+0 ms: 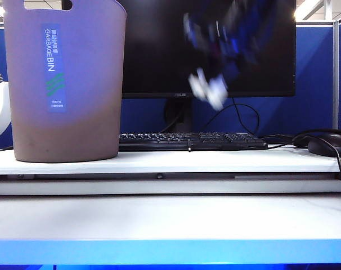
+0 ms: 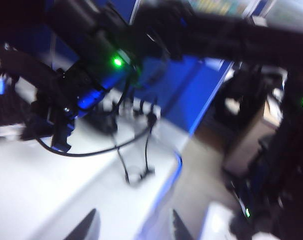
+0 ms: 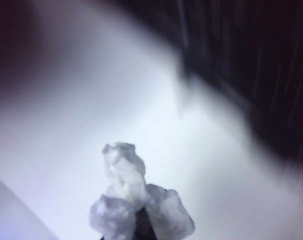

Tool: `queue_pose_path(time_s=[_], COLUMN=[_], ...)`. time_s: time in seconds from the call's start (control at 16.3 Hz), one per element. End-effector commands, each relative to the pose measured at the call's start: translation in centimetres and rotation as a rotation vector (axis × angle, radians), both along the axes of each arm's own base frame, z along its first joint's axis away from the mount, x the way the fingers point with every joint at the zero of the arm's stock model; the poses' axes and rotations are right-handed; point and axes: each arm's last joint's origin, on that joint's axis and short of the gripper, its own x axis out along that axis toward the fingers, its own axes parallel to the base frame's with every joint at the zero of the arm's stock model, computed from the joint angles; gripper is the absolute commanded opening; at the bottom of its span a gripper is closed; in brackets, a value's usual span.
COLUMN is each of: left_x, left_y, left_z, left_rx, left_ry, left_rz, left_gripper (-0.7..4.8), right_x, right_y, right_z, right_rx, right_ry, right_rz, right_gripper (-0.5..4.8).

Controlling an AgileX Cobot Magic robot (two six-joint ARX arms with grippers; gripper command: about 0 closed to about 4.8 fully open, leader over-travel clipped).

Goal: Pick up all paper balls from the table and place them in the pink trash can.

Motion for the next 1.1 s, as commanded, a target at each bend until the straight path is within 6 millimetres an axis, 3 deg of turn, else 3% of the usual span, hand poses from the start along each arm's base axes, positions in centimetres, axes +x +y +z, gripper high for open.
queue_pose_path(time_s=[0.06,0.24,0.37,0.61,0.73,0.8,0.92,1.04,1.1], left_x=[-0.9,-1.6,-2.1,-3.3,-3.4,-3.4,-3.7,-3.9,-4.2], left_y=[1.0,2.0,2.9,4.4,4.5,4.6,4.7,4.8,4.9], left_z=[1.2,1.7,2.0,2.4,2.3,2.2,2.2,2.3,2.3], left_rx=[-0.005,0.011,0.027,0.089,0.110,0.126,0.139,0.132,0.122], left_ry=[-0.117,-0.178,-0.199,-0.284,-0.281,-0.278,-0.289,-0.294,-0.300], left_rz=[0.179,0.380,0.551,0.800,0.811,0.820,0.815,0.813,0.786], left_gripper=[1.83,1.83,1.83,1.83,1.83,1.83,1.83,1.83,0.50], right_x=[-1.2,-2.0,-2.3,-1.8,-1.5,-1.3,-1.1,-1.2,-1.7], right_y=[0.5,1.5,3.2,9.6,11.4,12.3,12.5,12.2,11.8], right_z=[6.6,10.7,11.6,10.2,9.2,8.6,8.0,8.1,9.0], right_rx=[0.396,0.687,0.730,0.750,0.744,0.737,0.704,0.688,0.697], right_ry=[-0.266,-0.437,-0.478,-0.401,-0.366,-0.346,-0.327,-0.311,-0.324], right_rz=[0.171,0.308,0.352,0.458,0.474,0.476,0.410,0.391,0.397], right_gripper=[-0.01,-0.01,-0.01,-0.01,-0.01,0.48,4.79,4.79,4.79])
